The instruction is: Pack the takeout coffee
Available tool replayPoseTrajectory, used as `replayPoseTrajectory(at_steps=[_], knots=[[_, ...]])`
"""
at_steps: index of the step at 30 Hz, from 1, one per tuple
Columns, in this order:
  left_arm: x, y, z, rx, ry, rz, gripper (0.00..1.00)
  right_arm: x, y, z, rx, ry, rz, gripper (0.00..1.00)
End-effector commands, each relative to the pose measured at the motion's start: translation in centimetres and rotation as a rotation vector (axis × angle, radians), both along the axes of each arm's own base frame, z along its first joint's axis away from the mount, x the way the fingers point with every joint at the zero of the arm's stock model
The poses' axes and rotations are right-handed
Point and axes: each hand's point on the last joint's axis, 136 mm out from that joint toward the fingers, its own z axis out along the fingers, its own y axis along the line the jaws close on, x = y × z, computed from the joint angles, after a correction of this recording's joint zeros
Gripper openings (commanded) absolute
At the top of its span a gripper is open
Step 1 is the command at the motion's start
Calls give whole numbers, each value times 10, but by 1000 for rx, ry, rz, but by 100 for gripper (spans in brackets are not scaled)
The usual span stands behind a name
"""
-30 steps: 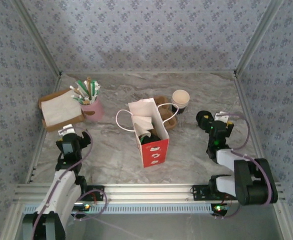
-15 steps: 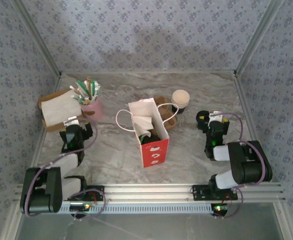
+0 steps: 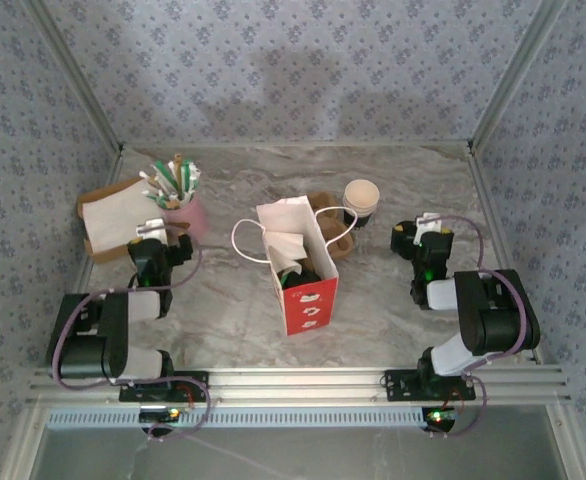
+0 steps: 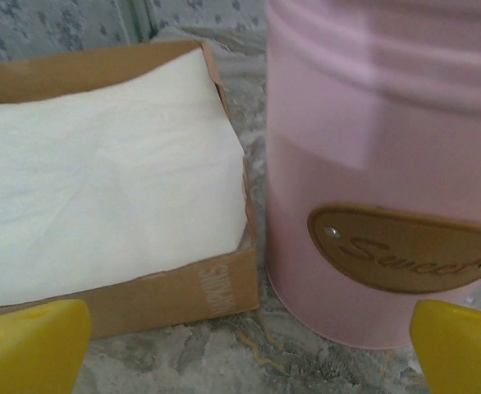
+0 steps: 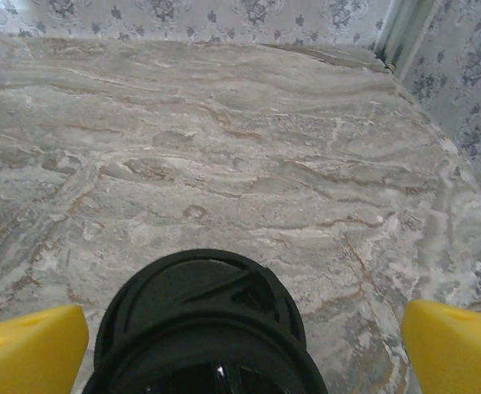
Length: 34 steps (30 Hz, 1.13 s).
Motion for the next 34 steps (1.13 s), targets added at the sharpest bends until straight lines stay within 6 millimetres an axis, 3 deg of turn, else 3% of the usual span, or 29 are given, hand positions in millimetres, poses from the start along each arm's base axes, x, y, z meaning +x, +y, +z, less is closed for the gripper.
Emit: replayPoseTrajectory(at_steps=[1, 6, 9, 34], knots=[[19, -8, 18, 8, -61, -42, 100, 3, 1, -1, 0, 18, 17, 100], [35, -9, 4, 6, 17, -51, 100, 6, 1, -3, 23, 36, 37, 100], [33, -8, -1, -12, 3, -63, 100, 8, 2, -5, 45, 47, 56, 100], [33, -9, -1, -12, 9, -65, 100, 8, 1, -6, 65, 54, 69, 100]])
